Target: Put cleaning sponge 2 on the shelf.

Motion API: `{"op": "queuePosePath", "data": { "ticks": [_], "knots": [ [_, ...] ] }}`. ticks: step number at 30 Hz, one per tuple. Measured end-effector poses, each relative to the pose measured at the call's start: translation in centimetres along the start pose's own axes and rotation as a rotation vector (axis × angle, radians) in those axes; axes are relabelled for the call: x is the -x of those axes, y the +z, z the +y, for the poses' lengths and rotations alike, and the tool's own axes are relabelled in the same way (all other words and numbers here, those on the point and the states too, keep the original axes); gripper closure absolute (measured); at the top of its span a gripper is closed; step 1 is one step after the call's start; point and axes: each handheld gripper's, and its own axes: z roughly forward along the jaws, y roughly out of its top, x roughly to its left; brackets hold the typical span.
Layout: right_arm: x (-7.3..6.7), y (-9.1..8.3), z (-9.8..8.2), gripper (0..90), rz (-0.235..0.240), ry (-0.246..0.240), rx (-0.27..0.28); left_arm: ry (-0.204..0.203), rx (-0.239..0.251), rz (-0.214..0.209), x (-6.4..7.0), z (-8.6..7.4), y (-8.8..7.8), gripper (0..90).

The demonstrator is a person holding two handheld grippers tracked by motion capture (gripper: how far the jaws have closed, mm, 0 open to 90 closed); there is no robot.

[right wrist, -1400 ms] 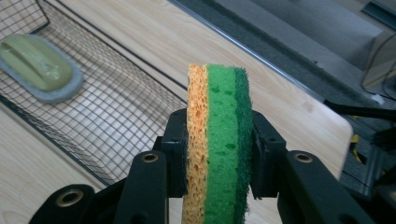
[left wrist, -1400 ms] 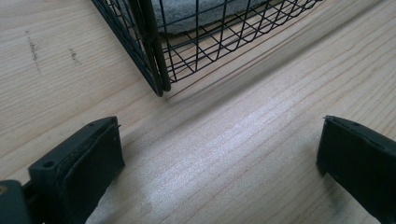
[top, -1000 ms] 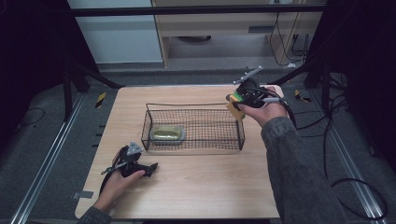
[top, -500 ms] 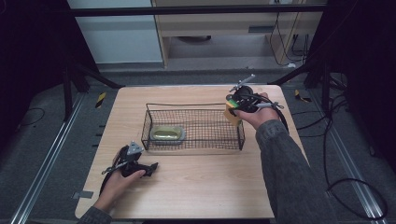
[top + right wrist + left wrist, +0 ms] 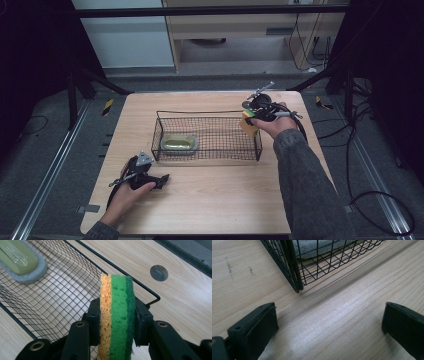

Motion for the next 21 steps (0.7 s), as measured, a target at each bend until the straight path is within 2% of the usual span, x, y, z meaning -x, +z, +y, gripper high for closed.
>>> {"op": "queuePosePath", "data": {
  "ticks": [21],
  "knots": [
    [0.7,1.4,-1.1,64.5,0.012,0.036,-0.014,0.001,-0.001,0.002,0.0,0.0,0.0,0.0]
  ]
}}
